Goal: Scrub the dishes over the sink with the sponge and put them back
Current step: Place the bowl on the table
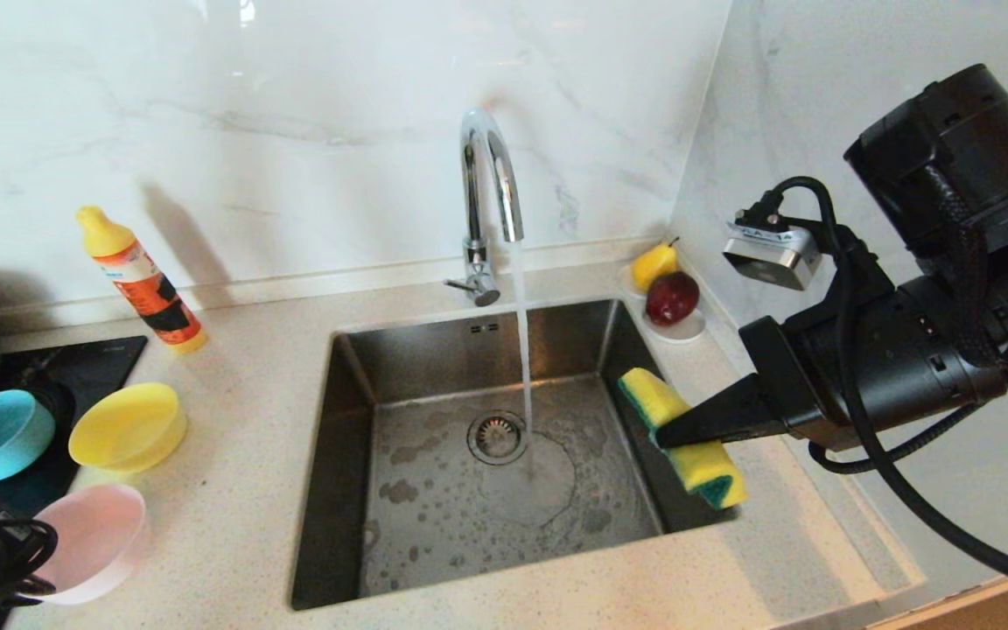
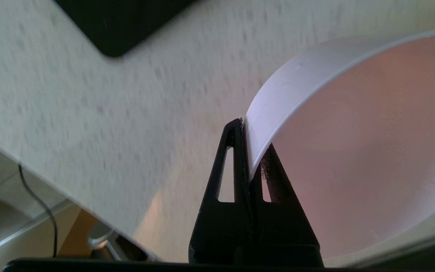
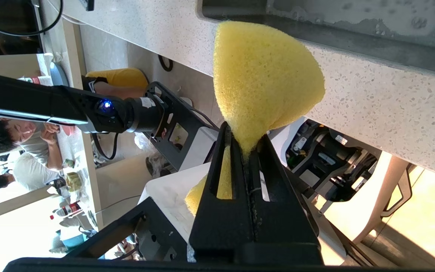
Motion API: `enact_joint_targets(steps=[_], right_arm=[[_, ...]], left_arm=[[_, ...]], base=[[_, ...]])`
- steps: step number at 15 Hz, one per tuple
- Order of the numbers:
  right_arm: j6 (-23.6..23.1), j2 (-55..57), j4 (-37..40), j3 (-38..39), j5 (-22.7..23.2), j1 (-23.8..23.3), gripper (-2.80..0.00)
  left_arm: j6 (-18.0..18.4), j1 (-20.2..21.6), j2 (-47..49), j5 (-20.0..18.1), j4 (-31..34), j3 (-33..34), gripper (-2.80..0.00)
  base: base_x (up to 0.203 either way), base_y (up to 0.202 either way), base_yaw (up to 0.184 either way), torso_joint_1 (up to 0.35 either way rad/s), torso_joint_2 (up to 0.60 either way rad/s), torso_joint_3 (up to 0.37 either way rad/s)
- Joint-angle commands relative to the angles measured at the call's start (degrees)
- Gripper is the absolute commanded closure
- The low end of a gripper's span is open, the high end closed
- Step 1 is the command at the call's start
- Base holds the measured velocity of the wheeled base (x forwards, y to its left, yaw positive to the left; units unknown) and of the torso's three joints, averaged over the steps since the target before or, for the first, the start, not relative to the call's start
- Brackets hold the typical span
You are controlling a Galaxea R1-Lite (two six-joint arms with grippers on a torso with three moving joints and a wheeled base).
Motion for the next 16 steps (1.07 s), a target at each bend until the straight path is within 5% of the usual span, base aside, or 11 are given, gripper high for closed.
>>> enact_joint_targets(steps=[1, 4, 5, 15, 16], right_arm=[[0.1, 0.0, 0.2, 0.0, 0.2, 0.0, 0.0], [0.1, 0.2, 0.2, -0.1, 0.2, 0.1, 0.0], [0.1, 0.1, 0.2, -0.1, 0.2, 0.1, 0.0], [0.1, -0.6, 0.2, 0.5, 0.2, 0.0, 0.0], [0.1, -0.8, 0.2, 0.5, 0.2, 0.0, 0.0]], left_arm=[[-0.2, 0.4, 2.3, 0.0, -1.1, 0.3, 0.0], [0.4, 0.5, 2.8, 0.1, -1.6, 0.5, 0.0], [0.4, 0.5, 2.3, 0.1, -1.6, 0.4, -2.8], [1.1, 1.6, -9.3, -2.0, -0.1, -7.6, -2.8], [2.7, 1.5, -10.0, -2.0, 0.9, -10.2, 0.0]], base=[[0.0, 0.0, 0.0, 0.0, 0.0, 0.0], [0.0, 0.0, 0.0, 0.0, 0.0, 0.0], [0.0, 0.0, 0.0, 0.0, 0.0, 0.0], [0.0, 0.0, 0.0, 0.0, 0.0, 0.0], [0.0, 0.0, 0.0, 0.0, 0.0, 0.0]])
